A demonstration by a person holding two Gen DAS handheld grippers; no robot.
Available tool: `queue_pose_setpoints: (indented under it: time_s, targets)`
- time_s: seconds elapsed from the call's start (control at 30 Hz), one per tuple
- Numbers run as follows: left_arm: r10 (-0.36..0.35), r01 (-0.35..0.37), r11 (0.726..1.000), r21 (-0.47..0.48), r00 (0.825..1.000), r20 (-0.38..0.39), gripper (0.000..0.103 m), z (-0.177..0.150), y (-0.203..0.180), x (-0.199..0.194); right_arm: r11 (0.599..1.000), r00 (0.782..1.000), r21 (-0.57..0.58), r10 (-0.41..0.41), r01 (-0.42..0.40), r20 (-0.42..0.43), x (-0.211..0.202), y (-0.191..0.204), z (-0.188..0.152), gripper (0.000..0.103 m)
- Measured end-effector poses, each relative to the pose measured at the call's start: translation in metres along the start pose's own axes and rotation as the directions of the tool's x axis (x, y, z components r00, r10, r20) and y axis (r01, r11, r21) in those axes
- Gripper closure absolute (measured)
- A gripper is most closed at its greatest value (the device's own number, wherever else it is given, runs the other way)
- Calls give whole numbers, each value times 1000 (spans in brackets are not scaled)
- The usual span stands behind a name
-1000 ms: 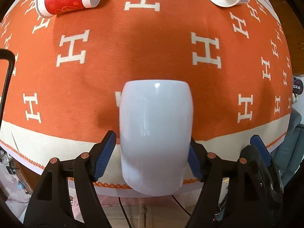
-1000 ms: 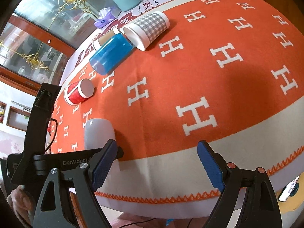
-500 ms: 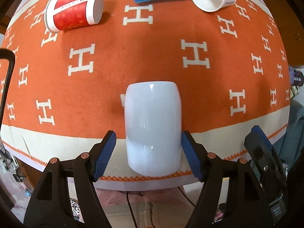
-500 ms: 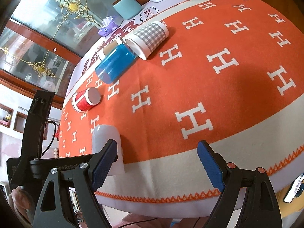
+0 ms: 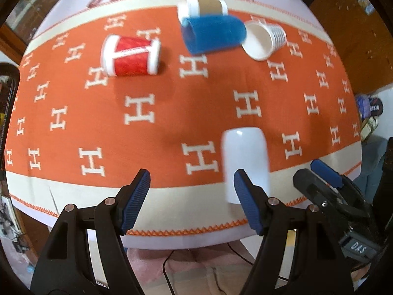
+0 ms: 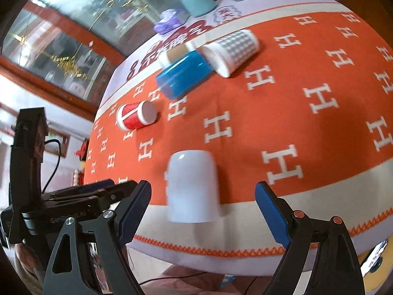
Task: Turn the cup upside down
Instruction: 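Lower the white cup upright onto the cloth and open the left tool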
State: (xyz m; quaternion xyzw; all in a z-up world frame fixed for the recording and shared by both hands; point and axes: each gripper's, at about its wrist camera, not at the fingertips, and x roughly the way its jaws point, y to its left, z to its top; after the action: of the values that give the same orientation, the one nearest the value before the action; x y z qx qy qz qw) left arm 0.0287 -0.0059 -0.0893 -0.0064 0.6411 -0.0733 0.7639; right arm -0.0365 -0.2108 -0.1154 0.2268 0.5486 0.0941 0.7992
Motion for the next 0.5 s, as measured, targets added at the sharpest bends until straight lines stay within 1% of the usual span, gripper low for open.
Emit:
queue_pose_setpoints:
  time_s: [0.07, 0.13, 0.2, 0.27, 0.3, 0.37, 0.4, 0.47, 0.5]
  targets:
    - [3, -2, 1000, -11, 999, 49, 35, -6, 13, -3, 1000, 999, -22, 6, -7, -32, 8, 9, 2, 15]
    - [8, -6, 1000, -20, 997, 80, 36, -10, 21, -1, 999, 998, -49, 7, -11, -68, 18, 18, 4, 15]
    - [0, 3, 999, -34, 995, 102, 43, -15, 32, 4, 997, 996, -71, -4, -3, -91, 27, 25, 6, 15]
    - [-15, 21, 999, -45, 993, 113, 51, -20, 41, 9, 996, 993, -91, -3, -8, -120, 36, 31, 10, 15]
    - [-18, 24, 999, -45, 993, 113, 53, -21, 45, 12, 996, 991, -94, -6, -7, -137, 40, 33, 13, 15]
    - [-17, 21, 999, -34, 994, 107, 60, -22, 50, 19, 996, 987, -90, -25, 11, -160, 50, 34, 18, 15]
    - [-17, 20, 999, -32, 994, 107, 61, -22, 52, 22, 996, 984, -85, -34, 20, -173, 55, 34, 22, 16]
    - [-19, 23, 999, -30, 993, 116, 63, -22, 57, 27, 997, 979, -76, -25, 10, -202, 66, 31, 27, 16]
    - [-28, 32, 999, -28, 992, 121, 63, -22, 59, 28, 998, 974, -69, -17, 2, -226, 75, 30, 30, 17]
